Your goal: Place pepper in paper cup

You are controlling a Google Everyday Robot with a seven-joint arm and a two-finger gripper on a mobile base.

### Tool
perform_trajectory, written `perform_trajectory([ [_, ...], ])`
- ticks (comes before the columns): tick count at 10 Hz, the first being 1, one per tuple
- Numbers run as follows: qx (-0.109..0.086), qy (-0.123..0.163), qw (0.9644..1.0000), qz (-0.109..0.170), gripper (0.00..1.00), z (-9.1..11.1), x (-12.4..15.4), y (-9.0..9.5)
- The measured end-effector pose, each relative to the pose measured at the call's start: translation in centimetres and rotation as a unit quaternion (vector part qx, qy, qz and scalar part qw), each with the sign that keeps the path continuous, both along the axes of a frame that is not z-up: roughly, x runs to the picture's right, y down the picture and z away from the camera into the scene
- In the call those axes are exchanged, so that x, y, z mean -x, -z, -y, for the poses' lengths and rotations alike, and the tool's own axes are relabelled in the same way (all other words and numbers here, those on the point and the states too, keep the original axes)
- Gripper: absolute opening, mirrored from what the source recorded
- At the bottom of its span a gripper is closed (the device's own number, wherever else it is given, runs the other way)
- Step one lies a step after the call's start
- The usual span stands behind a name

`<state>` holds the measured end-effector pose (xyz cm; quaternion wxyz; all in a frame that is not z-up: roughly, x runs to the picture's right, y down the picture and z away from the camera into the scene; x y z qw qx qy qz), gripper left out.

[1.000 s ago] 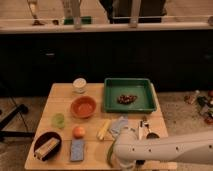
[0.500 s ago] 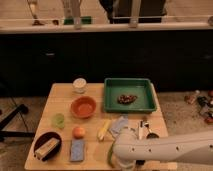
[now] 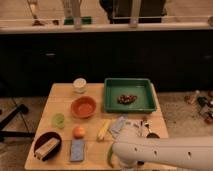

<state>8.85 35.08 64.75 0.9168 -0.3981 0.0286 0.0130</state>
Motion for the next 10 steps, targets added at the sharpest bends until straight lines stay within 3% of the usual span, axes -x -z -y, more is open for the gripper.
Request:
perform_trajectory([
  [4, 0.017, -0.062, 0.9970, -0.044, 0.80, 0.0, 2.9, -1.7],
  [6, 0.013, -0.103, 0.9923, -0.067, 0.80, -0.2, 4.3, -2.7],
  [8, -0.010, -0.152, 0.9832, -0.101, 0.80, -0.2, 4.8, -2.8],
  [9, -0.033, -0.188, 0.9734, -0.127, 0.80, 0.0, 5.1, -2.7],
  [10, -0.045, -0.210, 0.9659, -0.145, 0.80, 0.2, 5.2, -2.7],
])
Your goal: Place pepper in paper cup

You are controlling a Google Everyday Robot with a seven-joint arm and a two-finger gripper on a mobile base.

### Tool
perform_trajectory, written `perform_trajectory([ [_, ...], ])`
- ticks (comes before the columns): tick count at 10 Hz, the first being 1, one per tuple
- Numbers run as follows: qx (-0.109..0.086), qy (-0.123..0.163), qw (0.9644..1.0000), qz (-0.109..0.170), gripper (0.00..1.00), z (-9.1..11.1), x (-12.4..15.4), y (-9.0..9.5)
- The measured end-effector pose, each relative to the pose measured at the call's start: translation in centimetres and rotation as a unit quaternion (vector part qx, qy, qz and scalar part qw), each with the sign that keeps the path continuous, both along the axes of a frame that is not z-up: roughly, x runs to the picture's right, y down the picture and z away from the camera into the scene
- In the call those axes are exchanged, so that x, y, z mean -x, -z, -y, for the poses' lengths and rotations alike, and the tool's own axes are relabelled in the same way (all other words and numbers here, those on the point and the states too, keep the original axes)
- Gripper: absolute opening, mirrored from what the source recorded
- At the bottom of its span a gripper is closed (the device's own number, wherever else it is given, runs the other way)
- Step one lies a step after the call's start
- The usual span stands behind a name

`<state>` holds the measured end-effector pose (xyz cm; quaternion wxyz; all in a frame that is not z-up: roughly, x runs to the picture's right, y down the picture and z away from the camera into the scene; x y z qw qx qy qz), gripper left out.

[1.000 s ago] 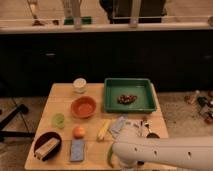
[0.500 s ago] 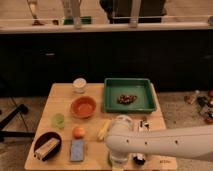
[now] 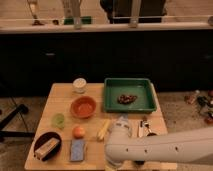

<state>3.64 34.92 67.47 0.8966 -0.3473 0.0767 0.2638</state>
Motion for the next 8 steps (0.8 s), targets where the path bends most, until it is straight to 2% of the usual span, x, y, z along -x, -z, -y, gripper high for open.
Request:
perform_trajectory([
  [1, -0.008, -0.018, 0.9997, -0.014, 0.80, 0.0, 0.1, -0.1],
  [3, -0.020, -0.043, 0.9986, -0.023, 0.80, 0.3, 1.1, -0.8],
  [8, -0.019, -0.092, 0.9952, -0.027, 0.80, 0.5, 2.2, -2.6],
])
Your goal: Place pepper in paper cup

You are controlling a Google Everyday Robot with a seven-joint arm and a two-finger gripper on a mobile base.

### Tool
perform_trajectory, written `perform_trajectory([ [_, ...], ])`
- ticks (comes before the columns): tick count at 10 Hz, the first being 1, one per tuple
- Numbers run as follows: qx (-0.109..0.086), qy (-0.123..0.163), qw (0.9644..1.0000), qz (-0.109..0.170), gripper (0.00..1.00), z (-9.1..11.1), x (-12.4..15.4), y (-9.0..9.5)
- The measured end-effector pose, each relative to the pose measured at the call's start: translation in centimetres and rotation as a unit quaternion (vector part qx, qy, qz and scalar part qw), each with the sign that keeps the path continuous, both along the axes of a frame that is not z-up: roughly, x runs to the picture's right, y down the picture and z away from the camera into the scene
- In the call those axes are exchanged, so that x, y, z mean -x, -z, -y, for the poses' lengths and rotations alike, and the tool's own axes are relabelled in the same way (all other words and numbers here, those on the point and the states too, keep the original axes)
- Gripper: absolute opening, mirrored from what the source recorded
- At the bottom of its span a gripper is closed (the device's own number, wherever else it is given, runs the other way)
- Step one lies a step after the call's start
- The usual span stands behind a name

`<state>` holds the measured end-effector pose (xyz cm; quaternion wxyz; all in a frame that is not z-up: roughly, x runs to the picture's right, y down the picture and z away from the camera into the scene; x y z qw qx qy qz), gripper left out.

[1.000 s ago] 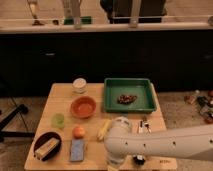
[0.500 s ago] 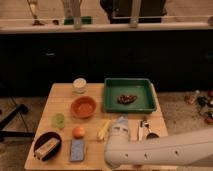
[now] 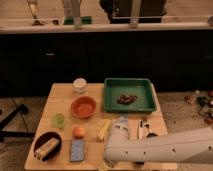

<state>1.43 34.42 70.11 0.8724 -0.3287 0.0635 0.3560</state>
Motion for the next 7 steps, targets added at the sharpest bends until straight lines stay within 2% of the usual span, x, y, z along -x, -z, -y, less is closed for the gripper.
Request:
perform_trajectory([
  [7, 0.007, -0.061, 0.9978, -0.025, 0.80, 0.0, -0.4, -3.1],
])
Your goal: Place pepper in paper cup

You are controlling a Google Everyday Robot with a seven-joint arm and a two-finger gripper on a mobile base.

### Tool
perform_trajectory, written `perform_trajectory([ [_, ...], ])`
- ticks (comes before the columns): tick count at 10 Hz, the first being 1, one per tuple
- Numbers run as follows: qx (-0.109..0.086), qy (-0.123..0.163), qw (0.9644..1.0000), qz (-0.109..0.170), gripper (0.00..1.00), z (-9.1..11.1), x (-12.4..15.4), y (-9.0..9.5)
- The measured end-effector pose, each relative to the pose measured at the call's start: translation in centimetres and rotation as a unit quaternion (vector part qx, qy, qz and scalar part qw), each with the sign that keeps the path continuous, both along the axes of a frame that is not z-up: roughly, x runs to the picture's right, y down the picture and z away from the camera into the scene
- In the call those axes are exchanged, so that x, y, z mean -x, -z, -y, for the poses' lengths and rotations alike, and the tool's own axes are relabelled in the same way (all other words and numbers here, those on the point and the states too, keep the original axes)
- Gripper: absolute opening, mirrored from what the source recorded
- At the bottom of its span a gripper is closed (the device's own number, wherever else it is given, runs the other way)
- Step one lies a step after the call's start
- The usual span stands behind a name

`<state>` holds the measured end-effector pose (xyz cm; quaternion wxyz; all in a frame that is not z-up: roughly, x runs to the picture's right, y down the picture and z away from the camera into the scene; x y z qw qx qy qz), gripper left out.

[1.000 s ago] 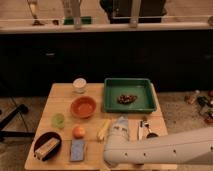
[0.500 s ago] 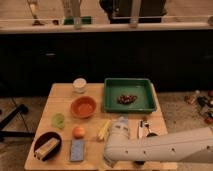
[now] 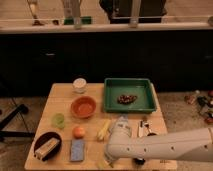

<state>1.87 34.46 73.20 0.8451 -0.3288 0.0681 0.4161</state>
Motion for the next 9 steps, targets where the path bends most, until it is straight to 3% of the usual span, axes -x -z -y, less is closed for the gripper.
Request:
perform_trajectory([
  [5, 0.013, -0.024, 0.9996, -0.008, 0.79, -0.5, 0.2, -2.1],
  [6, 0.013, -0.026, 0.9996, -0.008, 0.74, -0.5, 0.3, -2.3],
  [9, 0.013, -0.023, 0.9996, -0.009, 0.42, -0.4, 0.0, -2.1],
])
